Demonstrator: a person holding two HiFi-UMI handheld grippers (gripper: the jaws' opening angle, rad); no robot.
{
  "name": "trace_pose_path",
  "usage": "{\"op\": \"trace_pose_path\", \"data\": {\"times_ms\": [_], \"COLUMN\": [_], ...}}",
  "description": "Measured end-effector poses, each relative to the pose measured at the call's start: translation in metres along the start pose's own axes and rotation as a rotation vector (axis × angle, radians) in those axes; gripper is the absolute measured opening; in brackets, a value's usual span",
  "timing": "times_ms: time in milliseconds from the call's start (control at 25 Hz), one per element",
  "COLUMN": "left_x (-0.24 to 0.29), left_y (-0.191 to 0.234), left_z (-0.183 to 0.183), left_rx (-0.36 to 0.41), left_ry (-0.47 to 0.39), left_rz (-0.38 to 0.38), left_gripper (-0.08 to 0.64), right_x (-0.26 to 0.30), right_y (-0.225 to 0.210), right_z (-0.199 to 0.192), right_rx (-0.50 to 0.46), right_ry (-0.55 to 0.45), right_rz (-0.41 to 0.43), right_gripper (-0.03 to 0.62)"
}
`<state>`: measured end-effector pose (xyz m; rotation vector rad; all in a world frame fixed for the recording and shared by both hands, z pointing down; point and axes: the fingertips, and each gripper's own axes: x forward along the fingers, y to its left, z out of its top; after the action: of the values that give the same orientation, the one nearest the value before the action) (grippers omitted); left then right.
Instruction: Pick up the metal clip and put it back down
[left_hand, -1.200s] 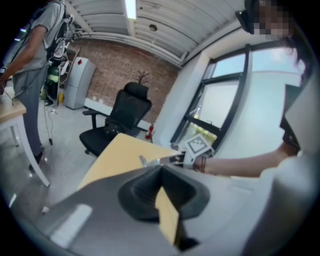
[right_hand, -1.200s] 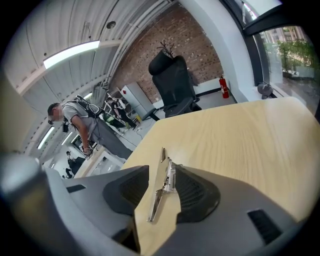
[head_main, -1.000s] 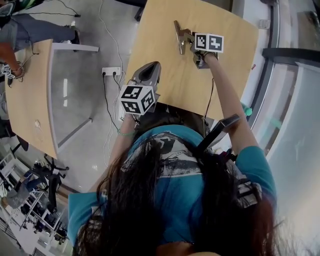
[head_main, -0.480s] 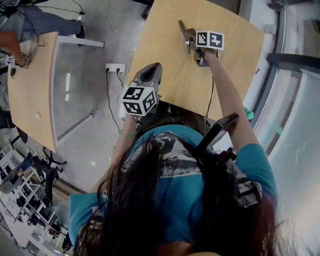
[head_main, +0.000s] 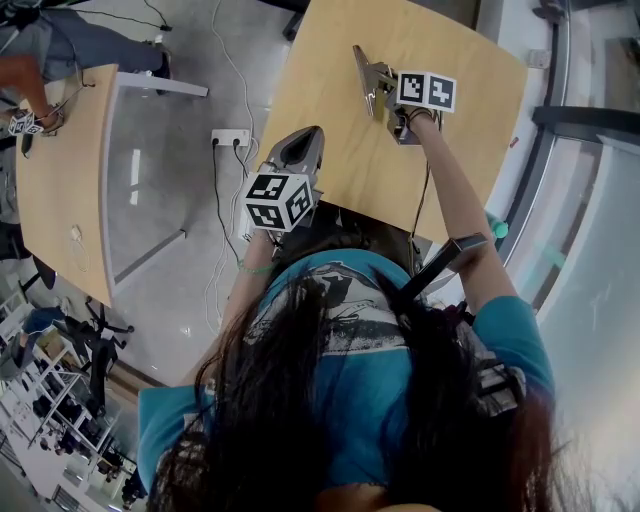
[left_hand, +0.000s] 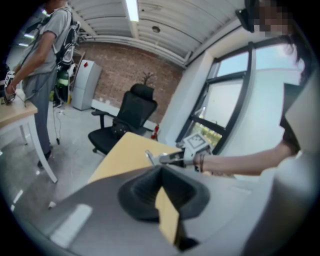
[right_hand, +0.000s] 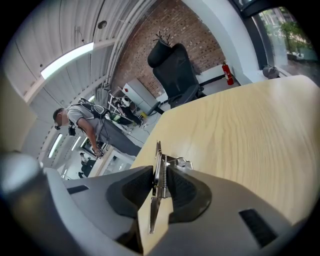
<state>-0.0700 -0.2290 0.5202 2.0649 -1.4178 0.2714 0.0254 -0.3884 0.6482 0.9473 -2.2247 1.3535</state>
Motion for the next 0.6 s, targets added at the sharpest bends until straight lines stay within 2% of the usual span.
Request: {"op": "trace_pose_path", "data": {"times_ms": [320,600], "left_x": [-0.007,-0.015], "left_y": [-0.001,-0.003], "left_z": [0.004,0.007], "left_rx": [0.013,0.039], "left_ry": [-0.015,-0.023], "left_rz": [-0.027,-0.071], "left_gripper": [0.003,0.003], "right_x": [-0.061,-0.12], "right_y": [0.041,0.075], "right_z": [-0.008,-0.03], "right_rx": [0.09,0.159], "right_ry": [-0.127,-0.237], "right_rz": [0.113,0.145], "right_gripper": [0.098,0.097]}}
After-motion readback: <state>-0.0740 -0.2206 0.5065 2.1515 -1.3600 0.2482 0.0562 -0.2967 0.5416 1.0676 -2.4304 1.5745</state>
